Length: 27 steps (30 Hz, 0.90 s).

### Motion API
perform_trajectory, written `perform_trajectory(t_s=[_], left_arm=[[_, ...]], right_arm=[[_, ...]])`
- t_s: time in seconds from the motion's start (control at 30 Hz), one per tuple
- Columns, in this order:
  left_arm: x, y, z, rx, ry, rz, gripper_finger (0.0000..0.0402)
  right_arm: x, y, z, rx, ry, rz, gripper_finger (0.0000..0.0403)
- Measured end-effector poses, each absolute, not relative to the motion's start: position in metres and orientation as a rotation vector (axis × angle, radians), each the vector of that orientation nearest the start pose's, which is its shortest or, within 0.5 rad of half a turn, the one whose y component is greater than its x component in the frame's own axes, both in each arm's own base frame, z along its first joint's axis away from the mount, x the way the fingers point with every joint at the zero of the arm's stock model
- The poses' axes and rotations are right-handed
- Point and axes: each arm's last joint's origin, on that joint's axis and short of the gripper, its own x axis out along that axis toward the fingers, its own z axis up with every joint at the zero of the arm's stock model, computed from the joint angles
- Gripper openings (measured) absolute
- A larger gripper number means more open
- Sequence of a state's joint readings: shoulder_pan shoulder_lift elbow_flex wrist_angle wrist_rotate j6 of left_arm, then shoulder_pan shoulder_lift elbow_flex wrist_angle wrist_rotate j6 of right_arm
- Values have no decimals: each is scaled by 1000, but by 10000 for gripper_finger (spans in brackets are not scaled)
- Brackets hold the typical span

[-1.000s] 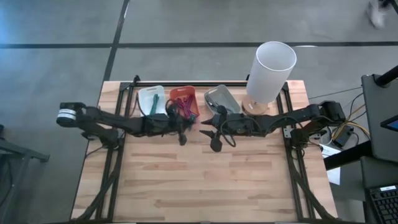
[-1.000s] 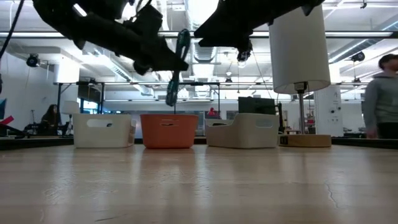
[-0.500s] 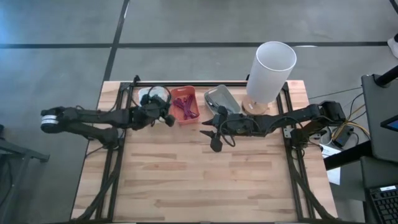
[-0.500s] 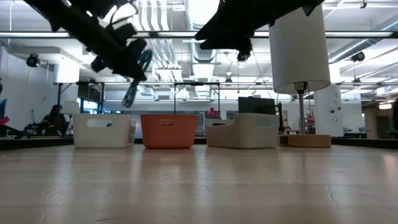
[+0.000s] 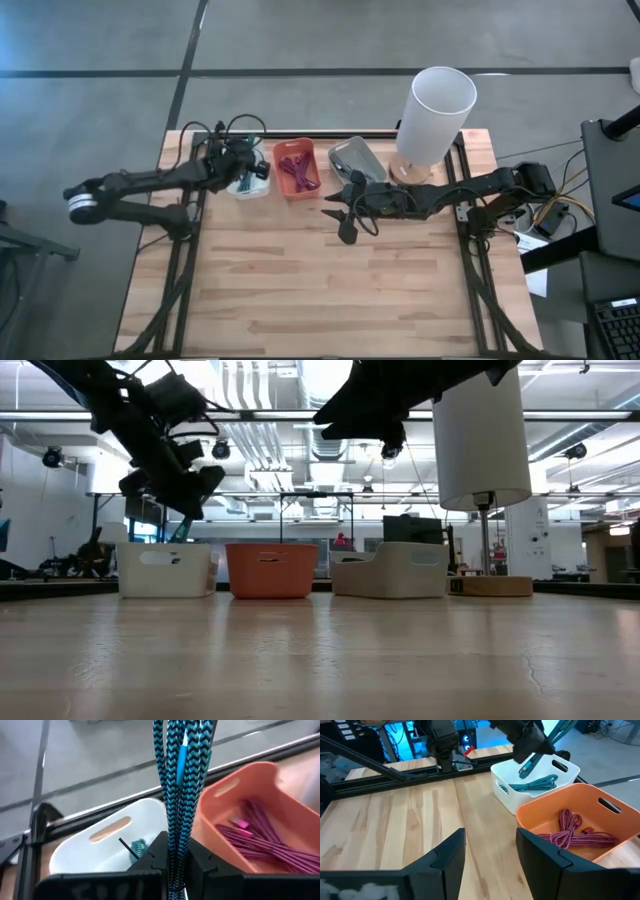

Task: Pick & Place USB Port
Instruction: Put the black and blue USB cable into the white bin

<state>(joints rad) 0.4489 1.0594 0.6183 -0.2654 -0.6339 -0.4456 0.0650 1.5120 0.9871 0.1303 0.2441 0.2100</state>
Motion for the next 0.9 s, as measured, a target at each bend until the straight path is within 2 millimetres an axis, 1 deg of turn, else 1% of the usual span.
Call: perform_trajectory(t_s=[0.17, 0.4, 0.57, 0.67, 0.77, 0.9], left_arm=[[176, 116, 211, -404, 569, 1179, 25], [179, 128, 191, -440, 649, 1228, 26], [182, 132, 182, -471, 667, 1247, 26], [184, 132, 180, -499, 678, 1219, 26], [185, 132, 177, -520, 690, 1202, 35], [185, 132, 173, -558, 700, 1188, 63]], right_arm=[[335, 15, 259, 146, 370, -216, 169], [335, 15, 259, 158, 370, -213, 169], [335, 15, 259, 162, 369, -213, 169], [335, 15, 259, 162, 369, -213, 169], [335, 15, 259, 162, 370, -211, 169], [335, 15, 259, 162, 370, -211, 169]])
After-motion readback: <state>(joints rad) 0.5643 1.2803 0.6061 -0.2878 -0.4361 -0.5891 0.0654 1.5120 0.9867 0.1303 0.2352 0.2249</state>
